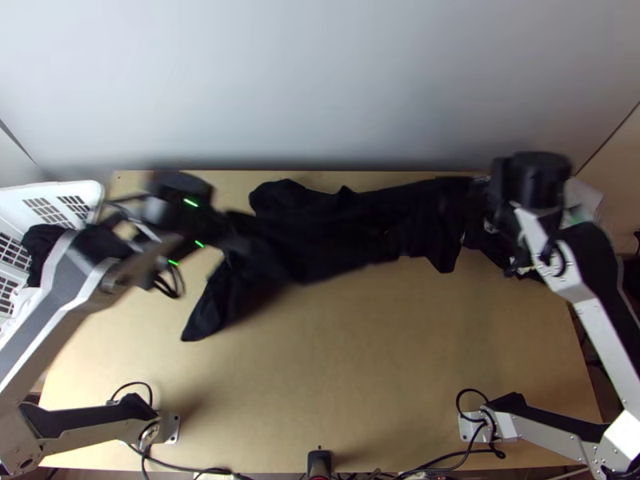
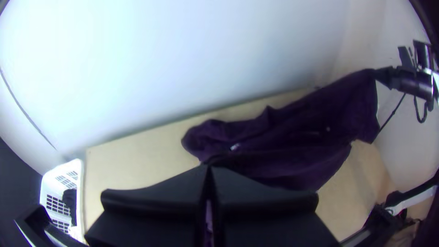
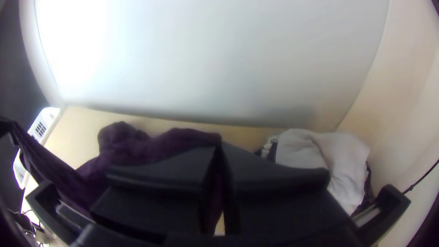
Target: Fold the t-shirt
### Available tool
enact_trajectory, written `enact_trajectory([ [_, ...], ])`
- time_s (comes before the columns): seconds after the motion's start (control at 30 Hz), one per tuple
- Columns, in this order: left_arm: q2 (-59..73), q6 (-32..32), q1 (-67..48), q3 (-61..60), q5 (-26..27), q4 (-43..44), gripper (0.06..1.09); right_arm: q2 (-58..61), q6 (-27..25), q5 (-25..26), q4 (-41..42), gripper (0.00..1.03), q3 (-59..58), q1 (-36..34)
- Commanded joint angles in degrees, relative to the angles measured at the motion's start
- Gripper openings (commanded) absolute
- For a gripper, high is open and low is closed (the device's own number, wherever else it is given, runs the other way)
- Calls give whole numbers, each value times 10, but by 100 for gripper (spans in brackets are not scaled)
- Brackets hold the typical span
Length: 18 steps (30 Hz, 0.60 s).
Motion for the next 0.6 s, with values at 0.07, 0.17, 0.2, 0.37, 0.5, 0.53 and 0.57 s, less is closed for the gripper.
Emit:
enact_trajectory([
  [0.07,-2,43,85,197,0,-6,10,3,-5,19,-42,3,149,-17],
  [0.17,6,53,95,255,-14,-4,10,3,-9,32,-45,3,186,-17],
  [0.2,7,57,98,270,-19,-2,10,3,-9,35,-45,3,198,-17],
  [0.37,-9,107,98,297,-43,60,10,5,-11,48,-43,3,269,-16],
  [0.5,-29,150,96,300,-44,120,10,10,-44,61,-21,3,322,-9],
  [0.53,-34,158,95,300,-44,132,10,9,-56,67,-11,3,328,-4],
  [0.57,-37,166,94,300,-44,144,10,8,-70,73,1,3,334,2],
])
